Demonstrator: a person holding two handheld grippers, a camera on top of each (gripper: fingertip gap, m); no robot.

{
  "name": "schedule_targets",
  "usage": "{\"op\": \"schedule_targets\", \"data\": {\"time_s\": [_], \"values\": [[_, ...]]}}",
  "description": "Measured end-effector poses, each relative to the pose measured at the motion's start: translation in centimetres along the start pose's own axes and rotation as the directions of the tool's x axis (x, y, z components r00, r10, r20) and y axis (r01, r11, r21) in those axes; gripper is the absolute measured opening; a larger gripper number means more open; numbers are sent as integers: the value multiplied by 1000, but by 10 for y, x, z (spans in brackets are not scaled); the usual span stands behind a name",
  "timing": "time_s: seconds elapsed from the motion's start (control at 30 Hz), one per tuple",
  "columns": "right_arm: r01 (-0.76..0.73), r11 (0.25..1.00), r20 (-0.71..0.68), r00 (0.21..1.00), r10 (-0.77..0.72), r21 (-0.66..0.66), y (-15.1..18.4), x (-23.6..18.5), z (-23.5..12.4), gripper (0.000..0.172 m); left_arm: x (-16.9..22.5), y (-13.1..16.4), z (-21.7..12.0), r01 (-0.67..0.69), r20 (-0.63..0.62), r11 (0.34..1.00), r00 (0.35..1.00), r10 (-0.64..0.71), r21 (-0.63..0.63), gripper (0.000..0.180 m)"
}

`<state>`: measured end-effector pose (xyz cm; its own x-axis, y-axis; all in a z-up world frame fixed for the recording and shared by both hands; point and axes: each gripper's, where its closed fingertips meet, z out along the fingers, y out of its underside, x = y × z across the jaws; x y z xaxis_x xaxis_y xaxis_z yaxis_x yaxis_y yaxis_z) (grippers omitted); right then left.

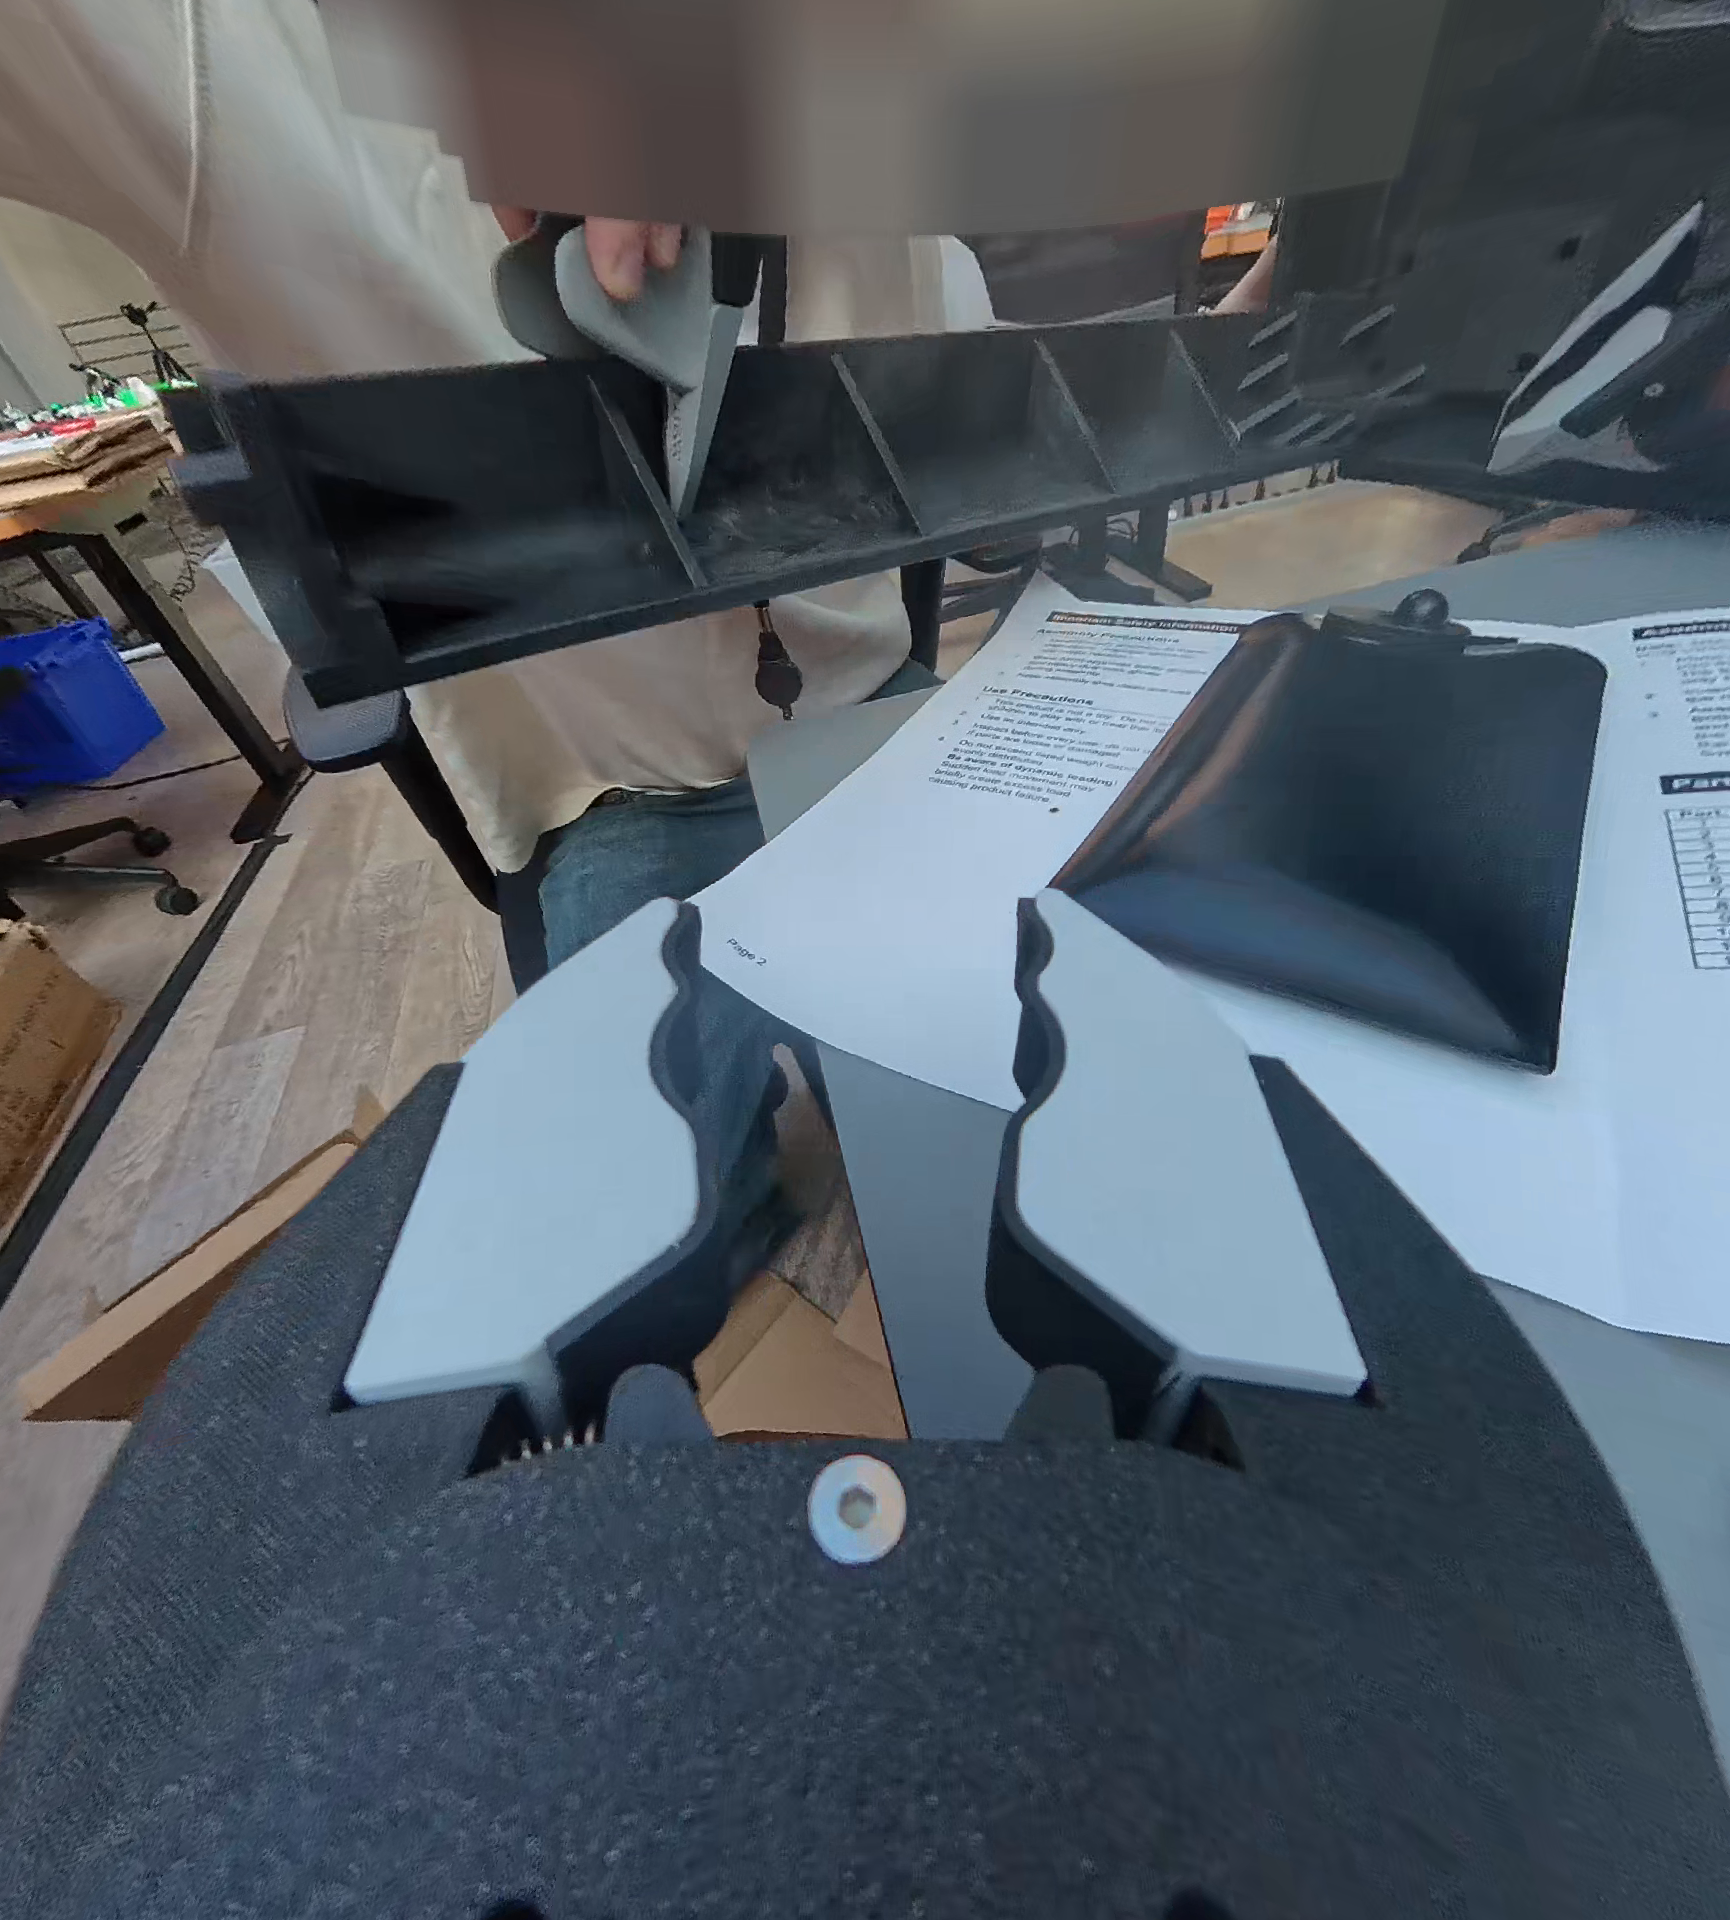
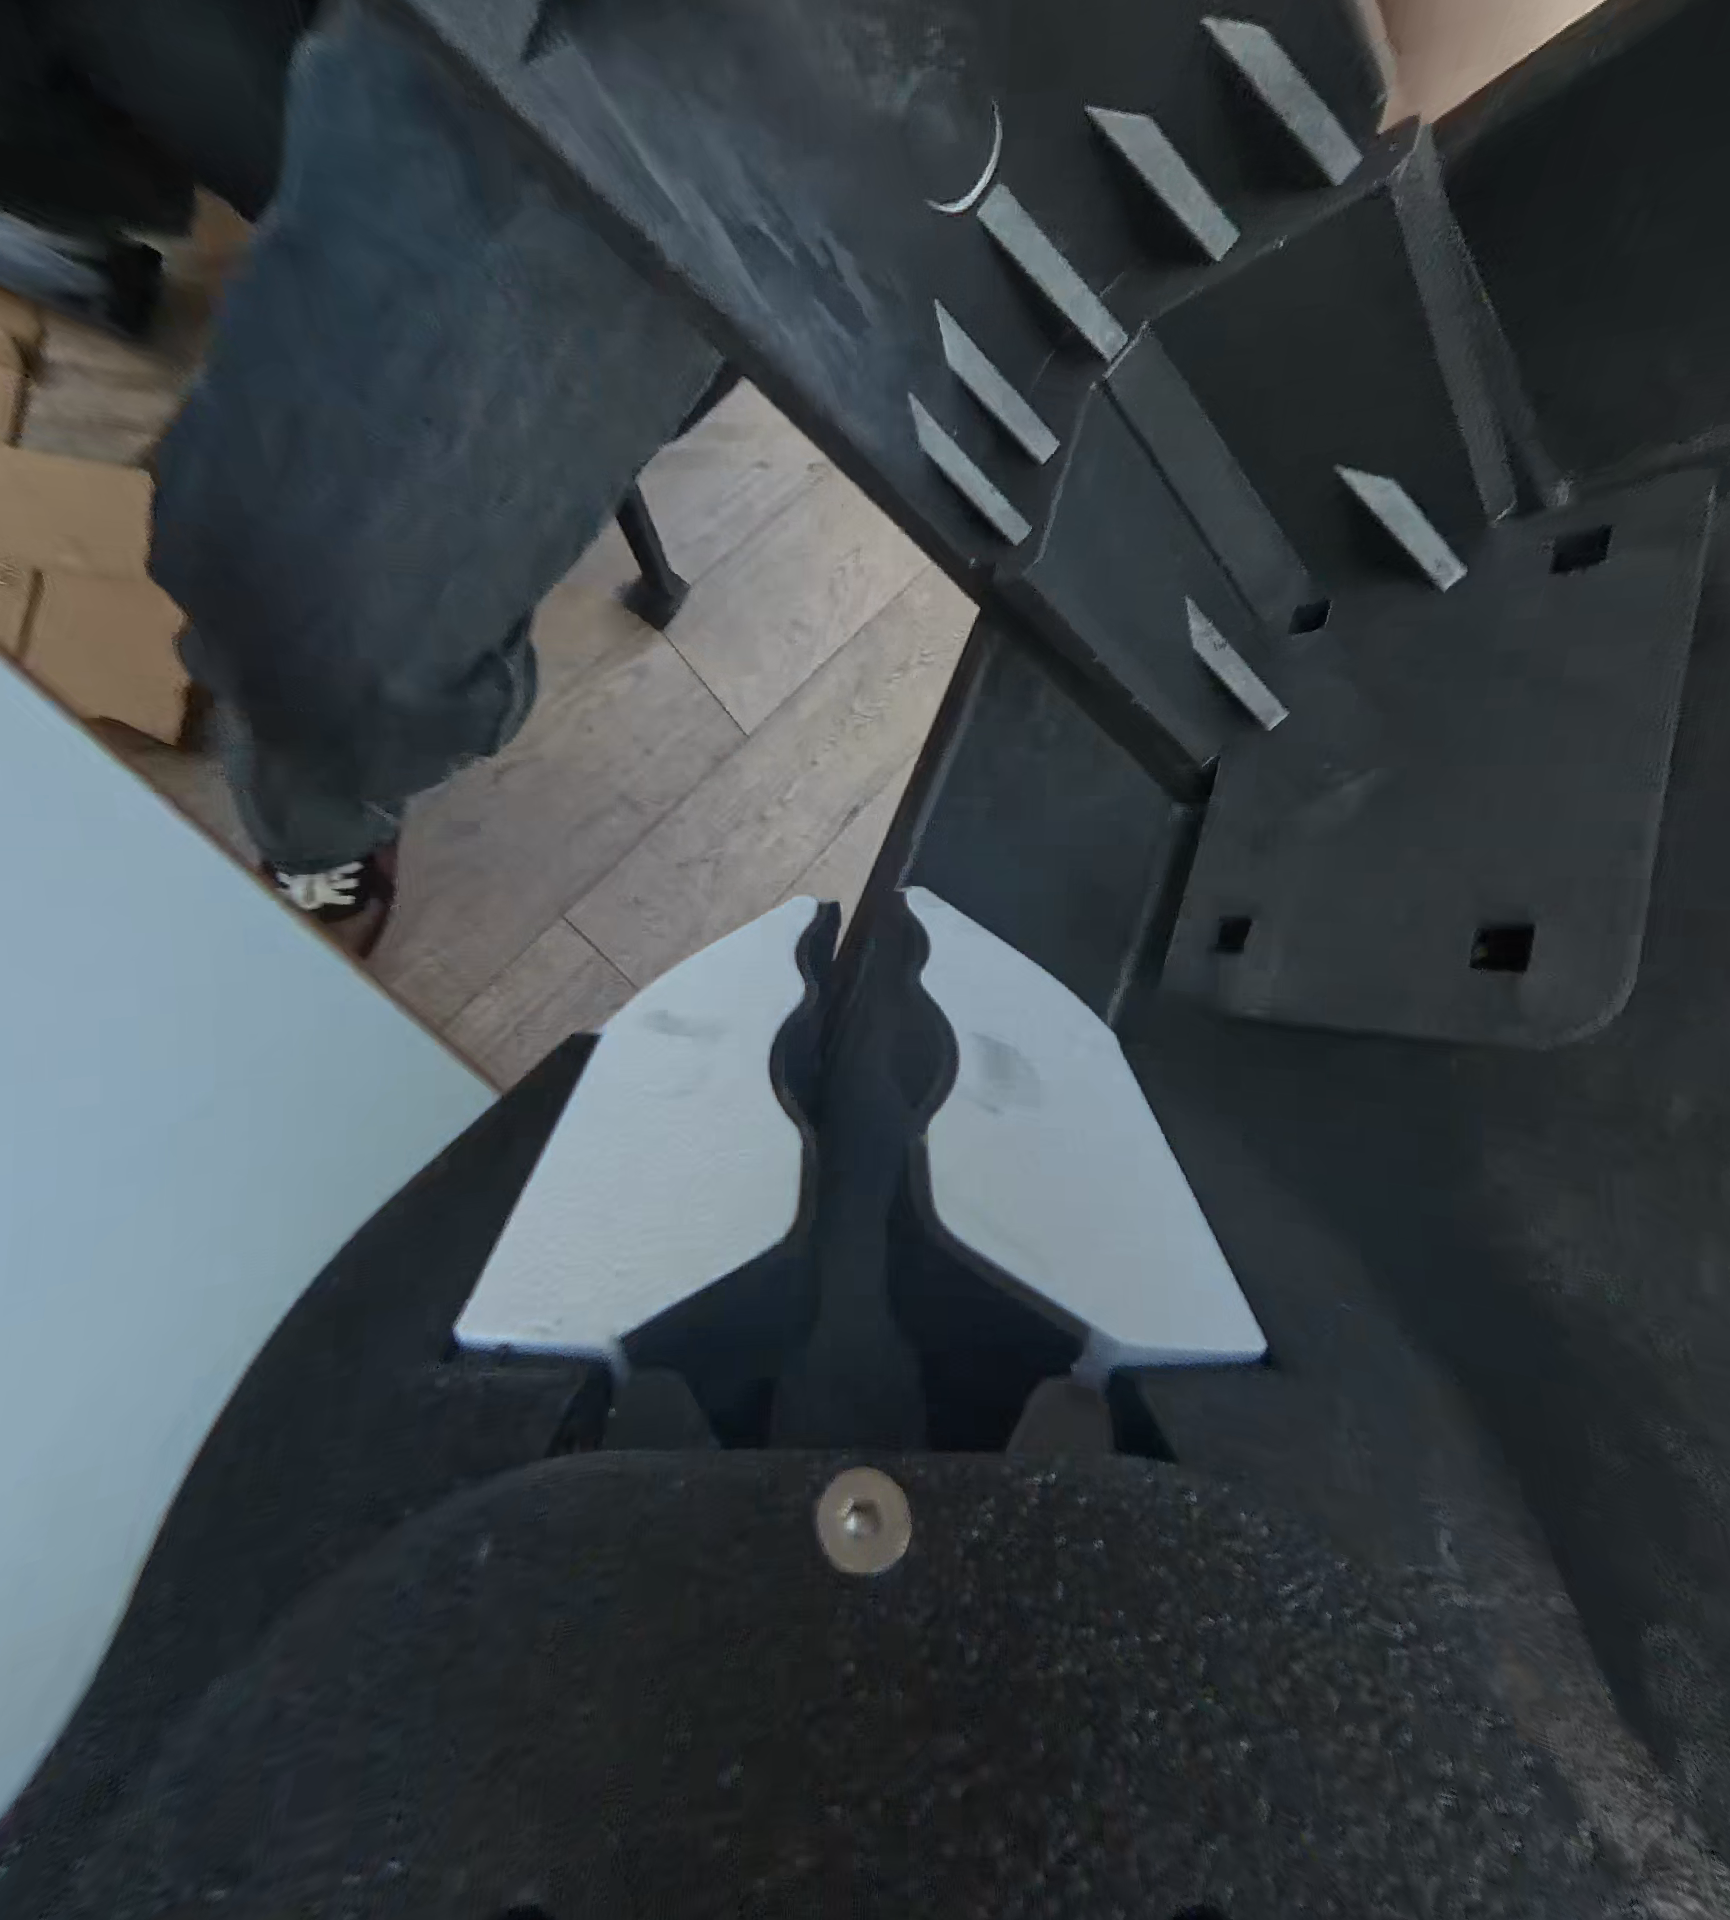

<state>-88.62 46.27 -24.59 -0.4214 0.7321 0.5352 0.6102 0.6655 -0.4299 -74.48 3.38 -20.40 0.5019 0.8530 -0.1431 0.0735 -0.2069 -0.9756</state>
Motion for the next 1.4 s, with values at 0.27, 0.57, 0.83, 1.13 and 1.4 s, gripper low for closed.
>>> {"op": "schedule_targets", "data": {"time_s": [0.27, 0.57, 0.83, 1.13, 1.4], "values": [[112, 994, -118, 987, -111, -3, -21, 21, 34, 3, 37, 9, 10, -452, -43, 889, 892, 450, -80, 59], [49, 998, -164, 986, -44, 25, -26, 29, 38, 0, 36, 10, 11, -450, -40, 889, 893, 448, -84, 58], [-44, 995, -185, 981, 59, 86, -27, 32, 34, 0, 37, 9, 10, -477, -32, 876, 879, 476, -73, 56], [-245, 958, -96, 961, 261, 150, -11, 28, 18, 9, 39, 9, 10, -503, -31, 862, 864, 502, -65, 52], [-218, 940, 11, 975, 223, 264, -9, 11, 0, 15, 20, 0, 6, -238, -35, 971, 971, 237, -15, 53]]}}
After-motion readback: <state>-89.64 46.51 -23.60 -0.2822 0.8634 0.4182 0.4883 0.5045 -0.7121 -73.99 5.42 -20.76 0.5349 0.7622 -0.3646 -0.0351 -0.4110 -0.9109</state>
